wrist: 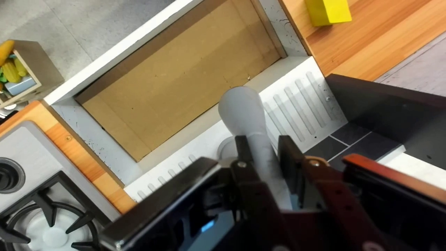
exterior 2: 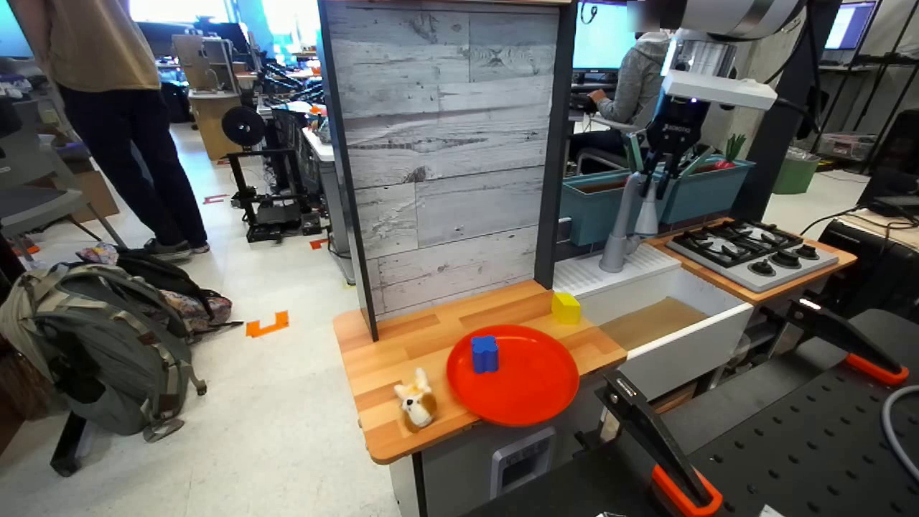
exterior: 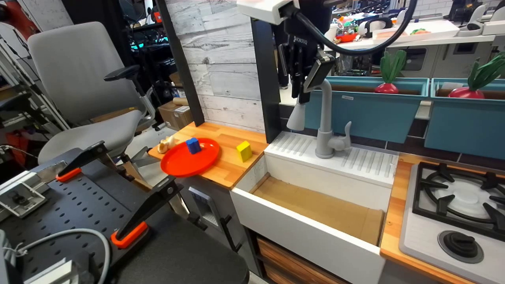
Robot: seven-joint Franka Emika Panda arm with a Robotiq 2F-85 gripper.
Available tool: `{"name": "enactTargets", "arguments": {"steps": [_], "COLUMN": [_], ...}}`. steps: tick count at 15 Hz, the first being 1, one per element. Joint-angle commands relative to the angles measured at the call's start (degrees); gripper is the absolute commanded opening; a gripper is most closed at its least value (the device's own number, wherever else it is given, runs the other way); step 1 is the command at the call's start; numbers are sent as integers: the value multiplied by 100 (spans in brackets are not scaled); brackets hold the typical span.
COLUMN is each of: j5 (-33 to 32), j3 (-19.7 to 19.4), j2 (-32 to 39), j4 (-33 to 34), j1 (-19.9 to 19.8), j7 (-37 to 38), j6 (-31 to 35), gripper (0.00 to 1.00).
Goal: Turn the faucet to the left
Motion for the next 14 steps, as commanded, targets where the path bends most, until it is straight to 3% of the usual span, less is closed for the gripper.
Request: {"name": "enactTargets", "arguments": {"steps": [1, 9, 14], "j5": [479, 1196, 1313], "j3": [396, 770, 869], "j2": [145, 245, 431], "j4": [219, 393, 713], "j1": [-292, -332, -332], "j7": [73, 240, 396], "j6": [129, 136, 188], "gripper": [6, 6, 6]}}
